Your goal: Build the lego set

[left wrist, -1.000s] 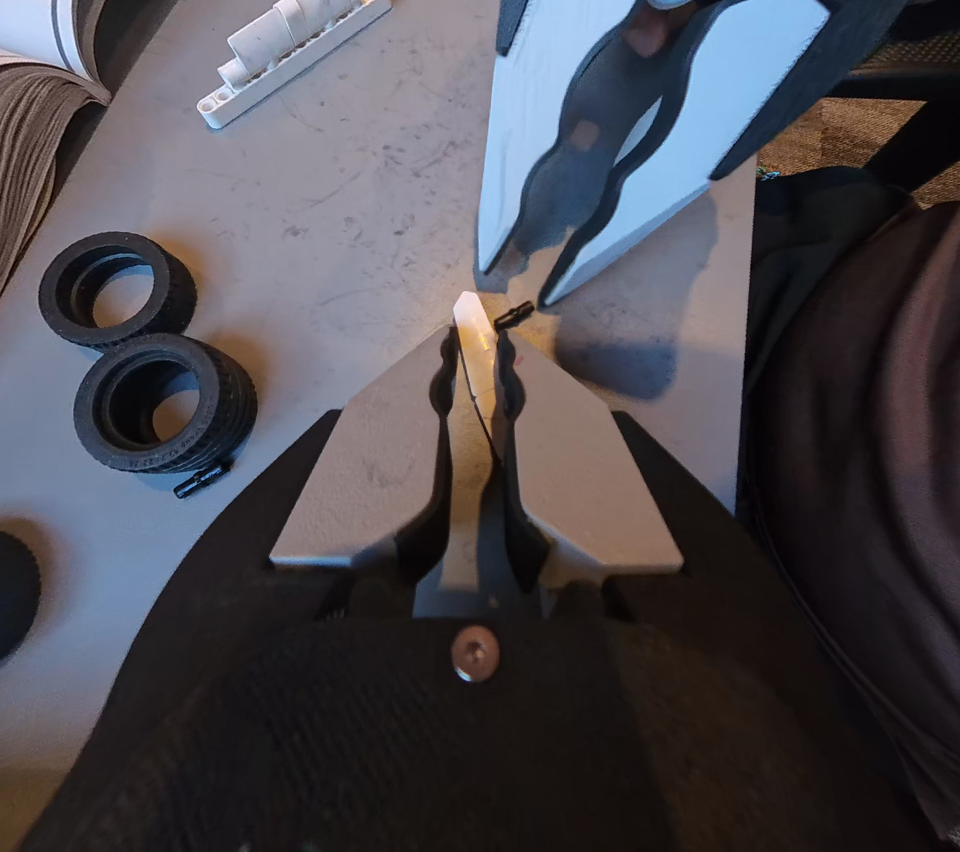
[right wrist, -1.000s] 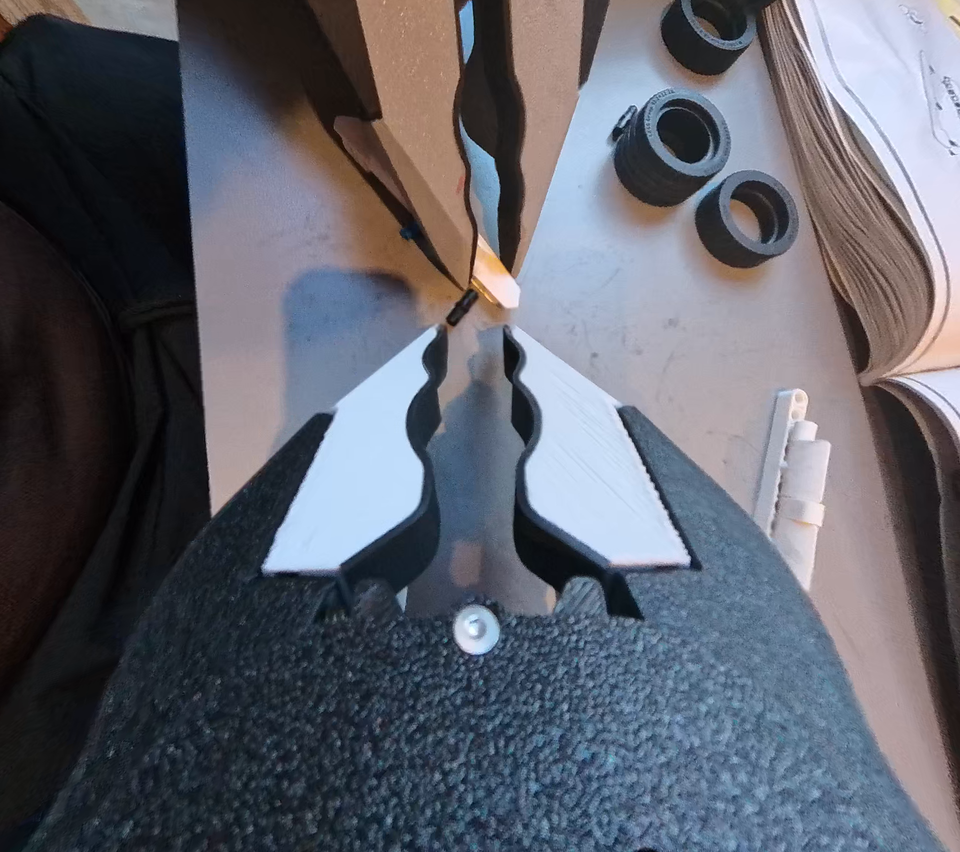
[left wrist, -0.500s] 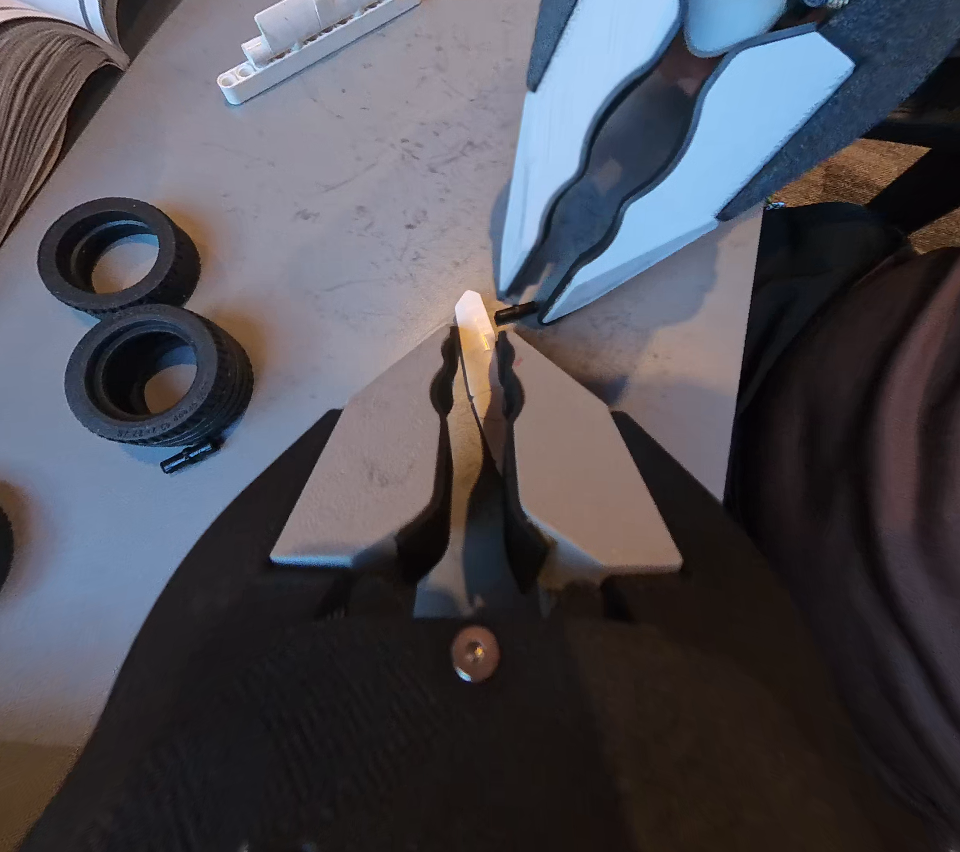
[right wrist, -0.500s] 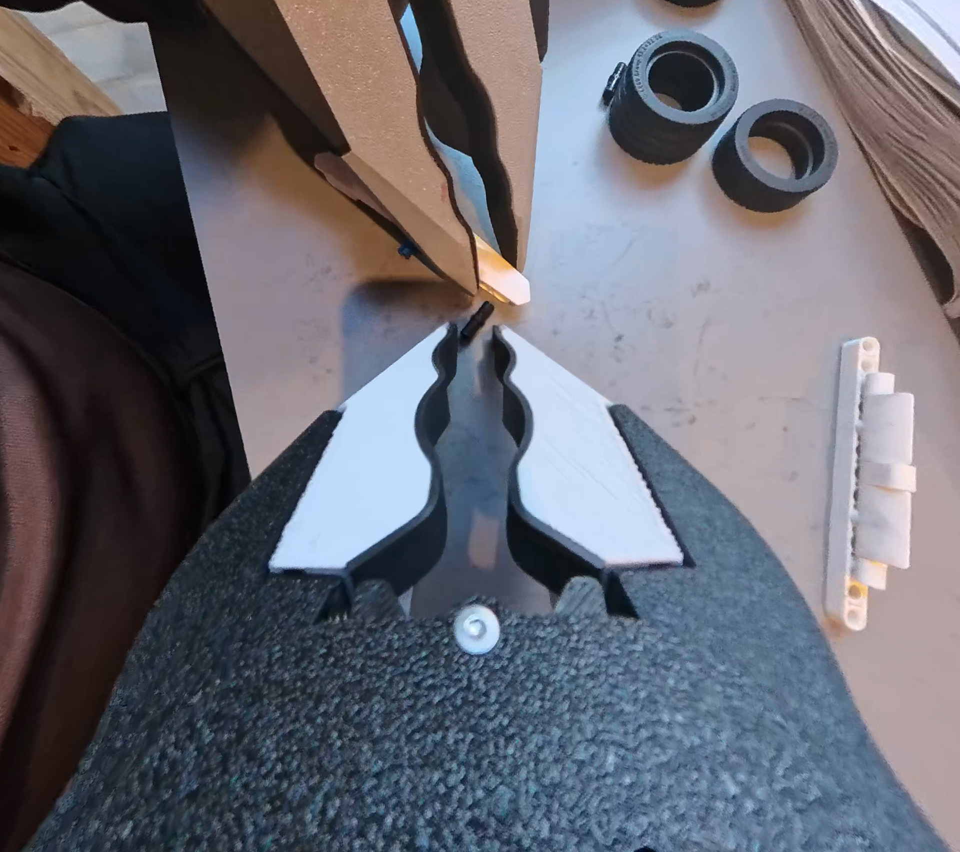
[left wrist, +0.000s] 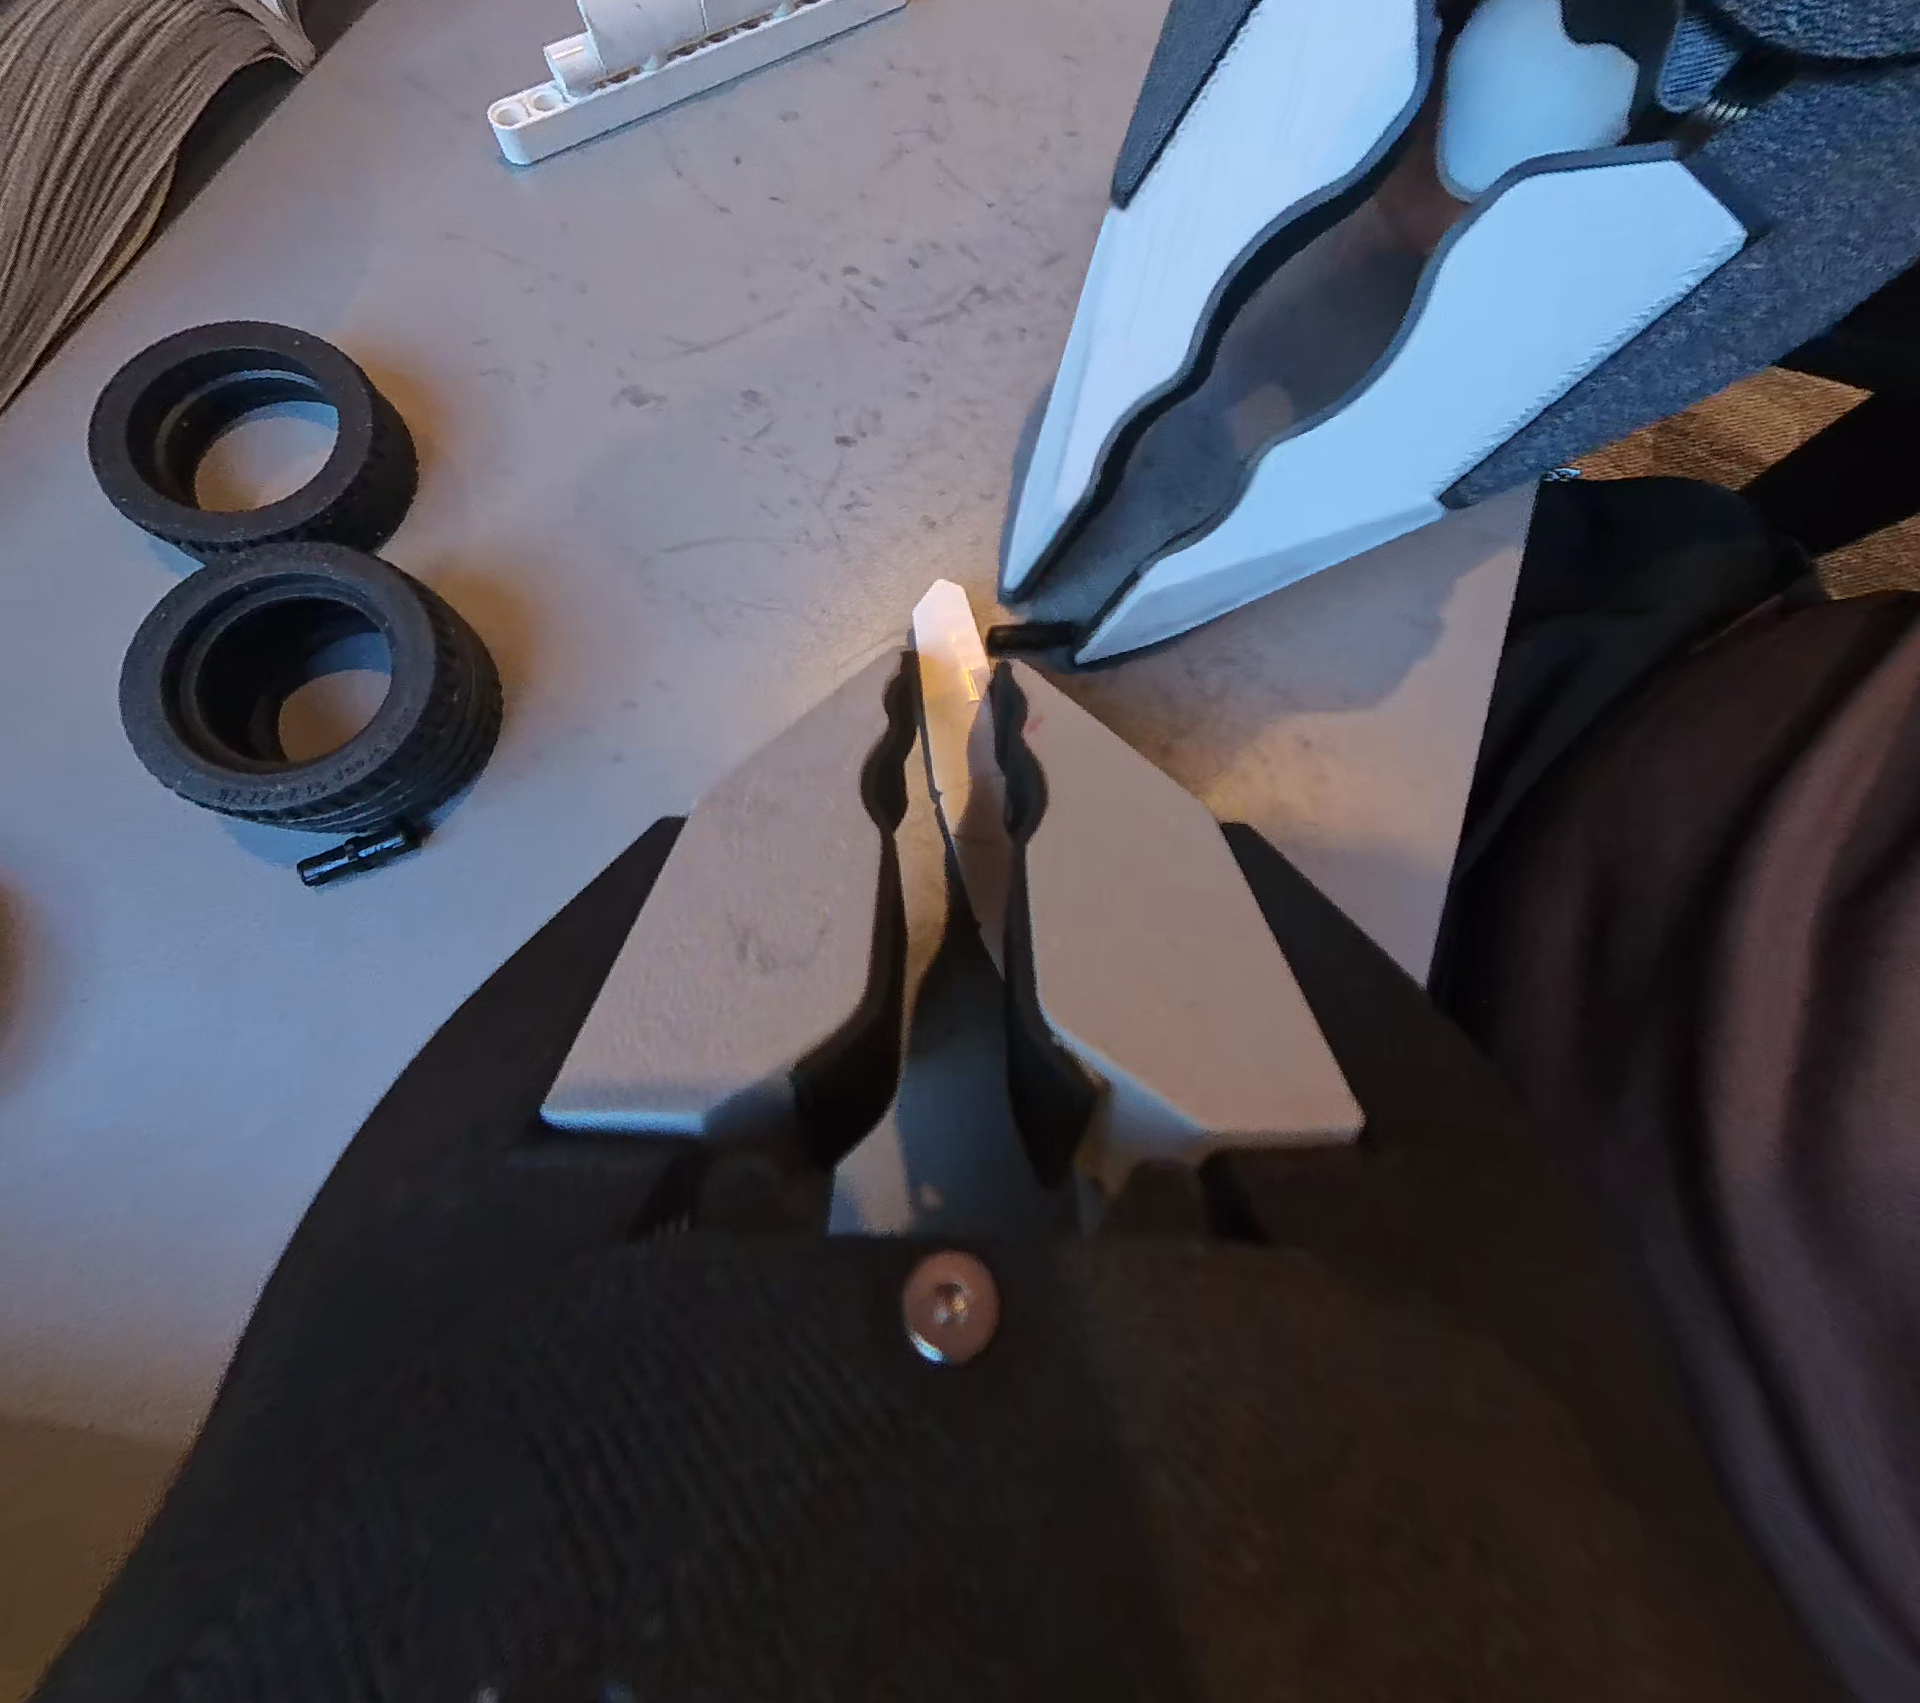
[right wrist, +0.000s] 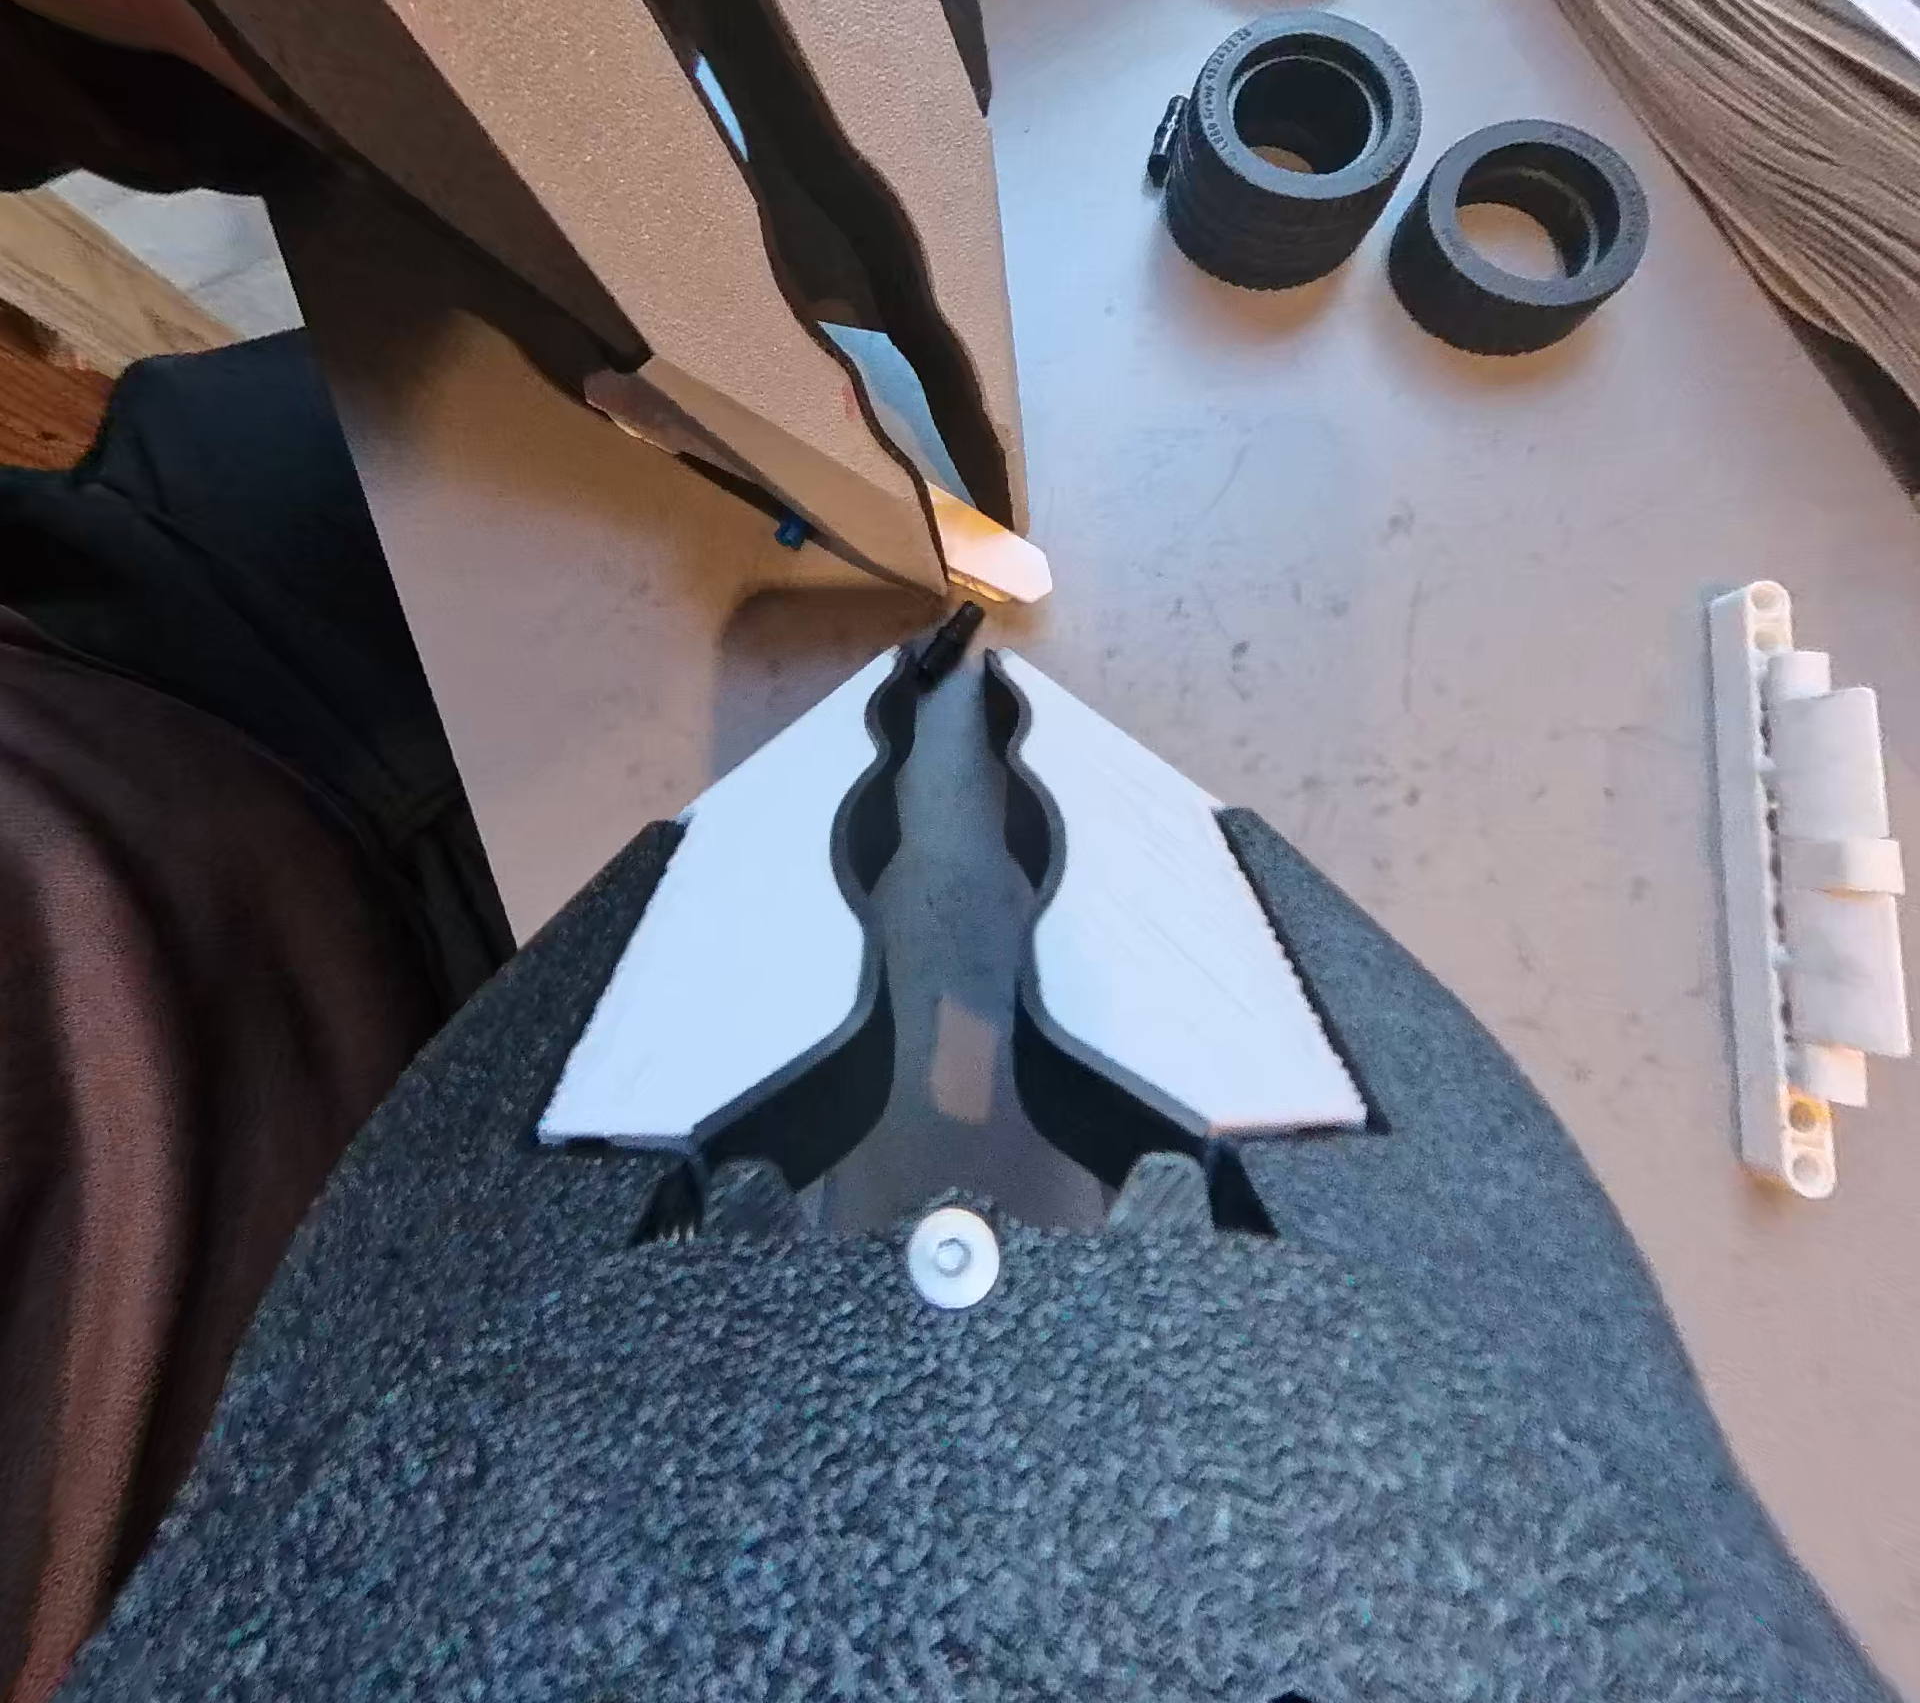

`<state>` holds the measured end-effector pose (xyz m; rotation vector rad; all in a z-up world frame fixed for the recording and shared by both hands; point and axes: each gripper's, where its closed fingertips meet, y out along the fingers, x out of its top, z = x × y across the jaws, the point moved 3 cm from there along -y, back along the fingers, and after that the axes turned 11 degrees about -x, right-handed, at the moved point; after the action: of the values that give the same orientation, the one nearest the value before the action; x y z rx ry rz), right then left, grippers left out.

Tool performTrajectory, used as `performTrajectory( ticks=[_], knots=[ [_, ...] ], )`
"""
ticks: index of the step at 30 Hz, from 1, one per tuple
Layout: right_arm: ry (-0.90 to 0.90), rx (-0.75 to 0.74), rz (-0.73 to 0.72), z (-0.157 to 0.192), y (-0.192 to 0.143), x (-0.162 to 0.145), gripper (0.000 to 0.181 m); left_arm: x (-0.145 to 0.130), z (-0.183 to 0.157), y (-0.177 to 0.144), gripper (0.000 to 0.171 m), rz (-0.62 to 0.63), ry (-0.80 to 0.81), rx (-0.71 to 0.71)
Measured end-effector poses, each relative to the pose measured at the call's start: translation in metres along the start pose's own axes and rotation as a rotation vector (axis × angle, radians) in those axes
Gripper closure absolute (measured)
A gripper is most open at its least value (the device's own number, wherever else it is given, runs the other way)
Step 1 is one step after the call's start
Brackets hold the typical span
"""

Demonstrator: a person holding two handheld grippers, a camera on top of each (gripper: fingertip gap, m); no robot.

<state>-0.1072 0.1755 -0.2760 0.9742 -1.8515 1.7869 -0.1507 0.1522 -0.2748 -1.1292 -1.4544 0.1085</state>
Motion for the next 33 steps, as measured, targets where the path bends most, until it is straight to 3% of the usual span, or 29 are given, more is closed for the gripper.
performTrajectory(
  ticks=[6, 9, 15, 23, 26, 33],
  knots=[
    [0.021, 0.025, -0.010, 0.004, 0.000, 0.000, 0.177, 0.000, -0.002, -0.001, 0.159, 0.005, -0.004, -0.016],
    [0.025, 0.013, -0.006, -0.002, -0.003, -0.003, 0.177, 0.000, -0.007, -0.001, 0.146, 0.014, -0.007, -0.062],
    [0.105, 0.084, -0.059, 0.000, -0.018, 0.000, 0.177, 0.001, -0.005, -0.005, 0.136, 0.088, 0.160, 0.057],
    [0.151, 0.167, -0.070, 0.007, -0.022, 0.002, 0.177, 0.008, -0.027, -0.002, 0.149, 0.139, 0.486, 0.116],
    [0.143, 0.185, -0.070, 0.010, -0.023, 0.003, 0.177, 0.008, -0.035, 0.002, 0.163, 0.154, 0.589, 0.141],
    [0.151, 0.193, -0.074, 0.010, -0.024, 0.003, 0.178, 0.007, -0.034, 0.004, 0.167, 0.134, 0.633, 0.163]
  ],
)
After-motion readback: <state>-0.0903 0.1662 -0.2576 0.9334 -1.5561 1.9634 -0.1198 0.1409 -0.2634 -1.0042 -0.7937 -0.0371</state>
